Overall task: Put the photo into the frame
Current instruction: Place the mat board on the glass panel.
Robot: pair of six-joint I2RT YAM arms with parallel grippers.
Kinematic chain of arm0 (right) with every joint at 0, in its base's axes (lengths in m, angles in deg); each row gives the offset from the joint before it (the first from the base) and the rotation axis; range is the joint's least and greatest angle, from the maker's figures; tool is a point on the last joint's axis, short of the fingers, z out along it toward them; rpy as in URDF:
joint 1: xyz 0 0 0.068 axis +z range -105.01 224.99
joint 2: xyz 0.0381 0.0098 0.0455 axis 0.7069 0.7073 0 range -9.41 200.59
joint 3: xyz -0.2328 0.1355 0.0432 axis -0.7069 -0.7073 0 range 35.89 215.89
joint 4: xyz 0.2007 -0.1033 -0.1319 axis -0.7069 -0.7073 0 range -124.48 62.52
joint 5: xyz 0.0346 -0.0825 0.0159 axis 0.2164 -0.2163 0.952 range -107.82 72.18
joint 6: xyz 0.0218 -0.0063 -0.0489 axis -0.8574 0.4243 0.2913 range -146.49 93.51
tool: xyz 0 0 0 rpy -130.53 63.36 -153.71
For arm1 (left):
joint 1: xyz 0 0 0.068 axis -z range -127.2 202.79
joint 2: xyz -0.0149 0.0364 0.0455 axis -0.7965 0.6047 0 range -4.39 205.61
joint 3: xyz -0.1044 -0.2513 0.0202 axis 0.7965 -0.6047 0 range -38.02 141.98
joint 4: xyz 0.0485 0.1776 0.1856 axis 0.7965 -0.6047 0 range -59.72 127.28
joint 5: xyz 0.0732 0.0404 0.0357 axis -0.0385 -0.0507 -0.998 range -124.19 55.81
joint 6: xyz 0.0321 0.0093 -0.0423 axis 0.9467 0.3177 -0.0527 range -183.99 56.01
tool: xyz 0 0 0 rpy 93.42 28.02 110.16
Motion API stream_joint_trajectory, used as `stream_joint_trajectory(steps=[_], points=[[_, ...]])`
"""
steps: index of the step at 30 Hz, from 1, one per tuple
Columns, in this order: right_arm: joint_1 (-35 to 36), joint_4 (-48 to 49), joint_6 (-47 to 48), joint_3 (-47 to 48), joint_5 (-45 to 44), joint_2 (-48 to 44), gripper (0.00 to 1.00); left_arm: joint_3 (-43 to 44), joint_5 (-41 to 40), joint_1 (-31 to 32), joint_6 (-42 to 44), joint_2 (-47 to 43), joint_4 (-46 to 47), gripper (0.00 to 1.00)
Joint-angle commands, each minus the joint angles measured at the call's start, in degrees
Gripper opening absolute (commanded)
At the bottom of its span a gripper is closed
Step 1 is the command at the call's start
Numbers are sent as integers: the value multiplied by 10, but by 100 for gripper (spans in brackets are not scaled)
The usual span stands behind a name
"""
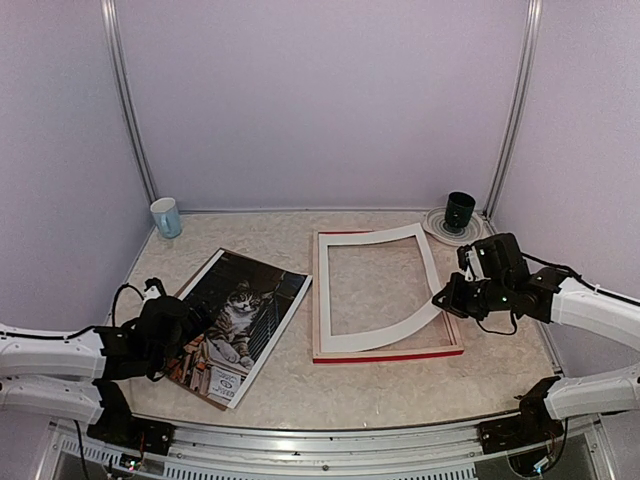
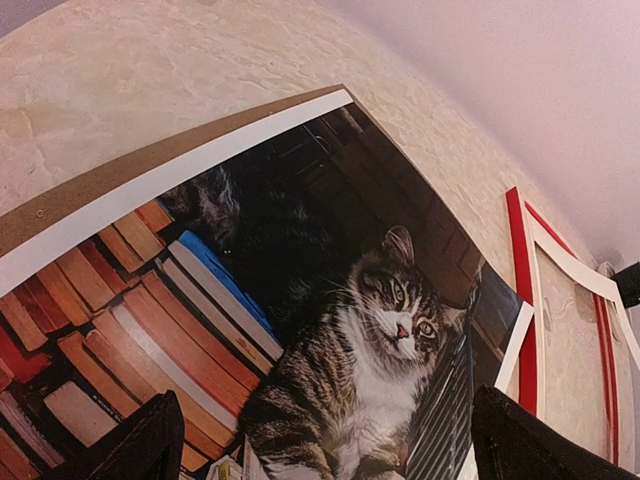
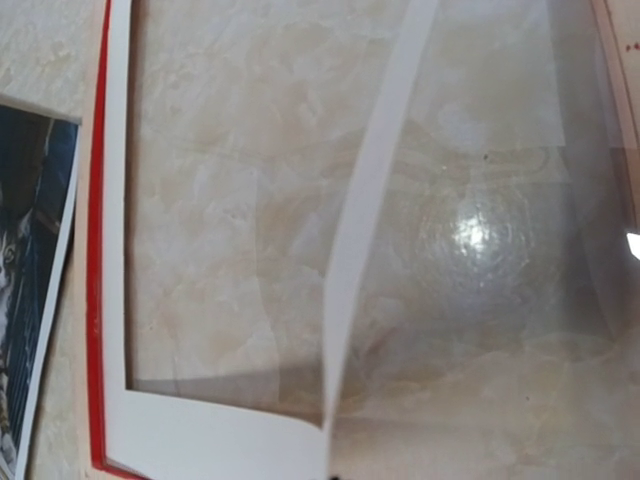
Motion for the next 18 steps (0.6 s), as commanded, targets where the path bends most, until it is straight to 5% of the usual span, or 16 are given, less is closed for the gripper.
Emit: stream_joint_trajectory(steps=[1,18], points=[[-5,-14,-1,10,11,-17,2,17,-6,4,-3,6,9,99],[-5,28,19,-6,11,40,7,21,-3,10,-5,24,15,99]])
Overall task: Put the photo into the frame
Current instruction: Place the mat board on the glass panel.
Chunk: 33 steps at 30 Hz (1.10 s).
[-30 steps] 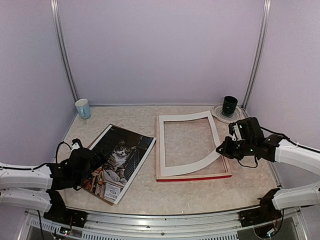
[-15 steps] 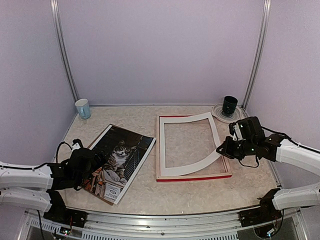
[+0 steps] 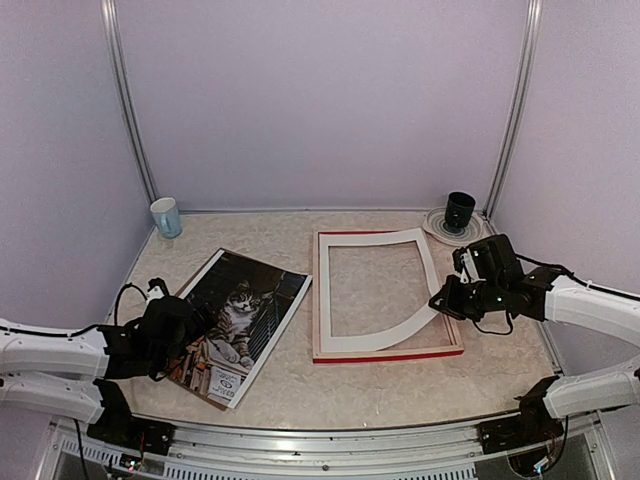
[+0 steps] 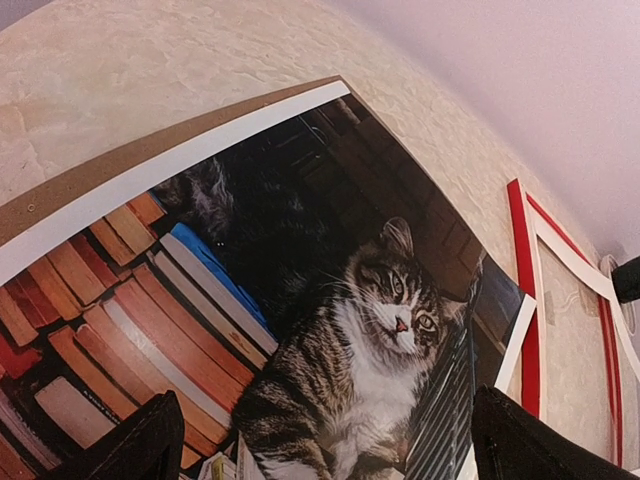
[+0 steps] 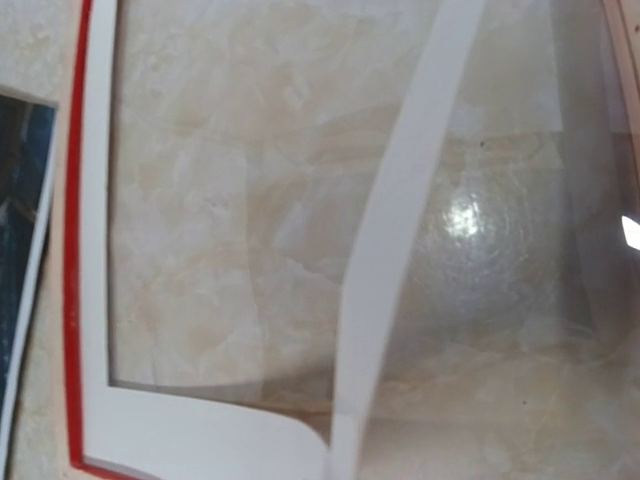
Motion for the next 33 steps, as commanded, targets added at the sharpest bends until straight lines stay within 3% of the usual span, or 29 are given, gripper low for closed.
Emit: stream_joint_trajectory(steps=[1,19,21,24,26,33], points=[[-5,21,15,-6,7,17,7,13,-3,5,-5,1,10,99],[-2,-2,82,18,-6,72,15,7,-2,13,-12,15,24,99],[-1,-18,89,28,-17,72,23,6,-2,13,-13,14,23,99],[-1,-49,100,43,-41,71,52,6,-3,14,-13,13,23,99],[-1,-61,107,47,-53,73,63,6,-3,14,-13,12,23,99],[-1,-73,123,56,-61,107,74,4,-1,15,-13,16,30,99]])
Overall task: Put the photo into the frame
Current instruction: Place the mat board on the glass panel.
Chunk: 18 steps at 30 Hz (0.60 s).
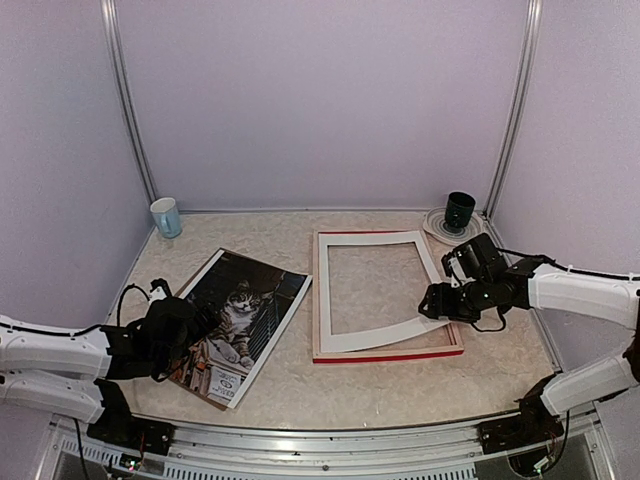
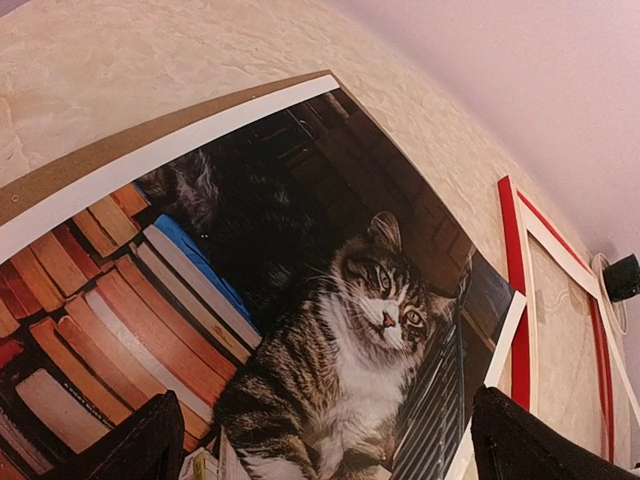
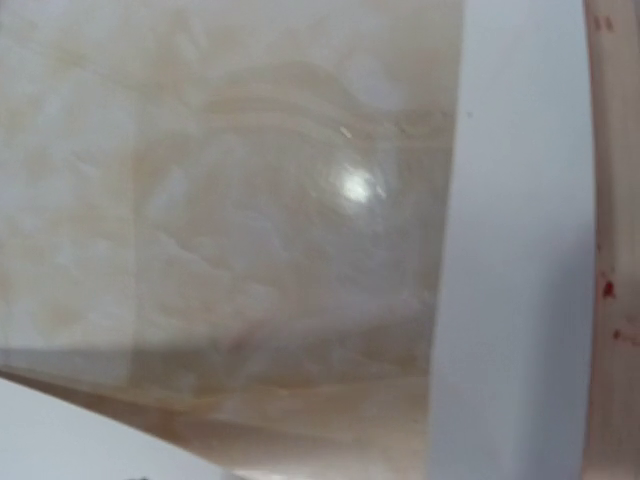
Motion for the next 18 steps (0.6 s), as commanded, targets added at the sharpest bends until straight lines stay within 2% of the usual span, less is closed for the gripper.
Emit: stream_joint_trajectory(steps=[1,8,14,18], points=[[-1,-27,22,18,-18,28,75,4,-1,4,-3,3,10,99],[0,-46,45,29,-53,55,81,-5,-6,5,-5,-12,8,99],[0,-68,56,48,-74,41,88,-4,-6,5,-6,-10,8,99],[1,-91,59,59,-121,35,92,-4,-6,5,-6,-10,9,99]])
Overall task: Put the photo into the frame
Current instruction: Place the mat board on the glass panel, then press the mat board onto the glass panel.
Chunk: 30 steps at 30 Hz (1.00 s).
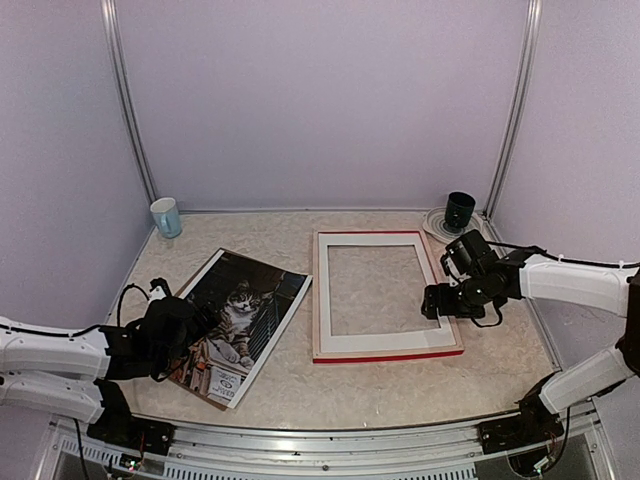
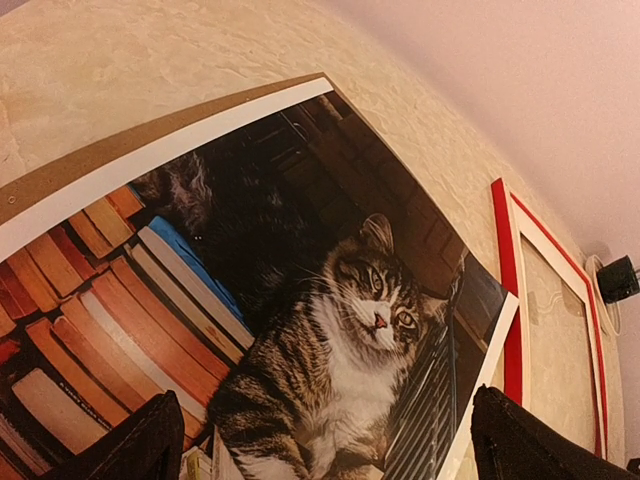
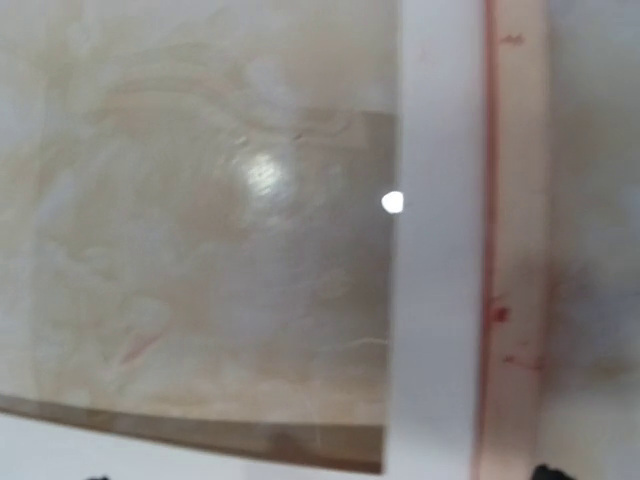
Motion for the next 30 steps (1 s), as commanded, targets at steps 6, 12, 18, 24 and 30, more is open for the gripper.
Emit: stream_joint_trajectory(steps=[6,12,18,24,30], points=[[6,-3,27,11,-38,-28,80,-3,-4,5,-5,-1,9,99],[22,27,24,2,-17,18,26,6,-7,11,-7,8,0,99],[28,20,18,-18,-64,37,19,4,-11,14,-10,-5,-11,99],[28,38,17,-29,-76,70,19,10,-11,16,-9,-2,-12,99],[29,44,17,-27,-87,105,19,14,-13,18,-9,1,-16,99]])
